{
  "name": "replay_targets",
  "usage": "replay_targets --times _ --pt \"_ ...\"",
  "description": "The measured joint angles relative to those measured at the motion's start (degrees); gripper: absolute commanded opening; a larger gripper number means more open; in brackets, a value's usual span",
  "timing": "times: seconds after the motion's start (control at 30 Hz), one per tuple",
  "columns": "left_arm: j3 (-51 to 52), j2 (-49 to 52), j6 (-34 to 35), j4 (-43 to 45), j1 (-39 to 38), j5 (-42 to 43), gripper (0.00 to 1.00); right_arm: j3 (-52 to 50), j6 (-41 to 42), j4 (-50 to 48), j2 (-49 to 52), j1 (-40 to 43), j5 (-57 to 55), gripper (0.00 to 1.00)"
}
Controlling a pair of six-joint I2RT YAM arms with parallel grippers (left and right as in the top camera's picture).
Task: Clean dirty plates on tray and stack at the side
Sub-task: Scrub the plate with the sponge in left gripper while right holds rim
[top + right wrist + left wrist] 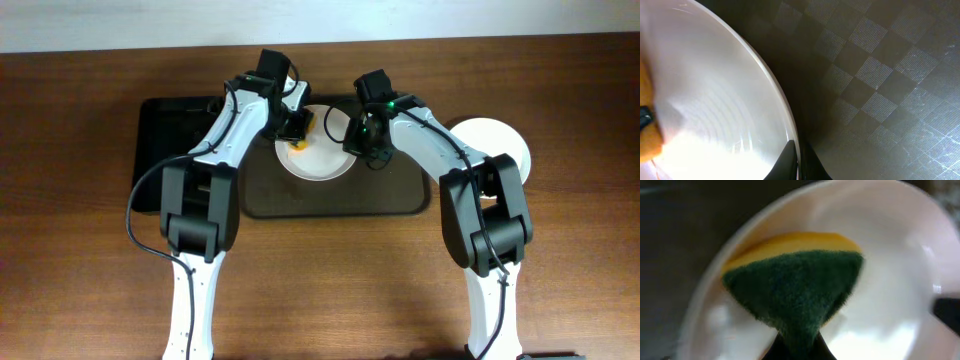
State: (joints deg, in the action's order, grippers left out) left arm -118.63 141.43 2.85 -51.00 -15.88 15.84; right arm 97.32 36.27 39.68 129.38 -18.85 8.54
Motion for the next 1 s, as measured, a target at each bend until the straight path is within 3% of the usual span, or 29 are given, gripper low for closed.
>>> replay_targets --times 0.23,0.43,0.77,1.0 --pt "-0.76 -0.87 0.11 -9.35 -0.09 -9.99 0.01 0.00 -0.04 -0.72 0.00 0.00 0.24 0.04" --pt "-0.83 -0.90 -3.50 -18.36 0.17 -3.61 0.01 -0.02 -0.13 -0.68 0.00 -0.42 0.61 0.04" --pt "0.59 -0.04 -11.52 -15.56 0.72 11.72 0.01 -0.02 -0.28 -0.68 0.00 -0.42 0.61 0.04" --pt "0.66 0.22 -9.84 -9.81 0.57 10.47 0.01 -0.02 -0.26 -0.70 0.00 -0.42 0.61 0.04"
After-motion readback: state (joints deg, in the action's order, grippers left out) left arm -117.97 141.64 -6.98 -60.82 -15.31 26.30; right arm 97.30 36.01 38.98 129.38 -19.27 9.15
